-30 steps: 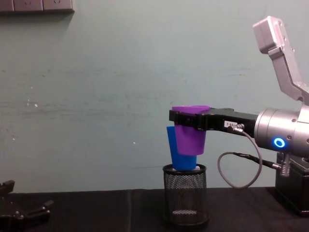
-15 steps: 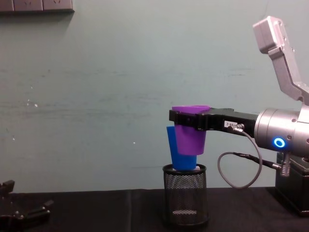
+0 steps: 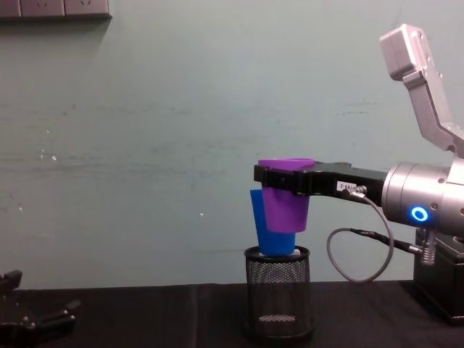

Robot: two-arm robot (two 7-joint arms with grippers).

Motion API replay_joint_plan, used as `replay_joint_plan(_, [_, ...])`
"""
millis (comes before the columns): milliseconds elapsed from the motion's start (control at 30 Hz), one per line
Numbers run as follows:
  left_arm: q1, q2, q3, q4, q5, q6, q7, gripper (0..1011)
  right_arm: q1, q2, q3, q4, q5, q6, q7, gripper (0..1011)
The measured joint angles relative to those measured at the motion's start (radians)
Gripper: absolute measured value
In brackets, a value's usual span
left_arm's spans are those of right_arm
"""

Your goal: Pick up one cup with a gripper and tap it against the other cup.

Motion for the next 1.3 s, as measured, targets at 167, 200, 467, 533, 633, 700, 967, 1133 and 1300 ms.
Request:
replay_joint_plan(167, [0.0,0.0,0.0,0.0,0.0,0.0,0.0,1000,0.0,0.0,0.0,0.0,0.0,0.0,0.0,741])
replay_joint_plan(200, [0.0,0.0,0.0,0.0,0.0,0.0,0.0,1000,0.0,0.0,0.0,0.0,0.0,0.0,0.0,741])
replay_joint_plan(467, [0.0,0.0,0.0,0.0,0.0,0.0,0.0,1000,0.0,0.0,0.0,0.0,0.0,0.0,0.0,741])
replay_joint_plan(533, [0.0,0.0,0.0,0.0,0.0,0.0,0.0,1000,0.0,0.0,0.0,0.0,0.0,0.0,0.0,741])
replay_joint_plan(633, [0.0,0.0,0.0,0.0,0.0,0.0,0.0,1000,0.0,0.0,0.0,0.0,0.0,0.0,0.0,739])
replay_joint_plan(700, [0.0,0.0,0.0,0.0,0.0,0.0,0.0,1000,0.0,0.0,0.0,0.0,0.0,0.0,0.0,741])
replay_joint_plan(967, [0.0,0.0,0.0,0.0,0.0,0.0,0.0,1000,0.0,0.0,-0.001,-0.001,0.001,-0.001,0.002,741])
replay_joint_plan(1133, [0.0,0.0,0.0,0.0,0.0,0.0,0.0,1000,-0.01,0.008,-0.012,-0.022,0.001,-0.002,0.015,741])
replay_joint_plan(1300, [0.0,0.0,0.0,0.0,0.0,0.0,0.0,1000,-0.059,0.028,-0.018,-0.097,0.001,-0.006,0.014,741])
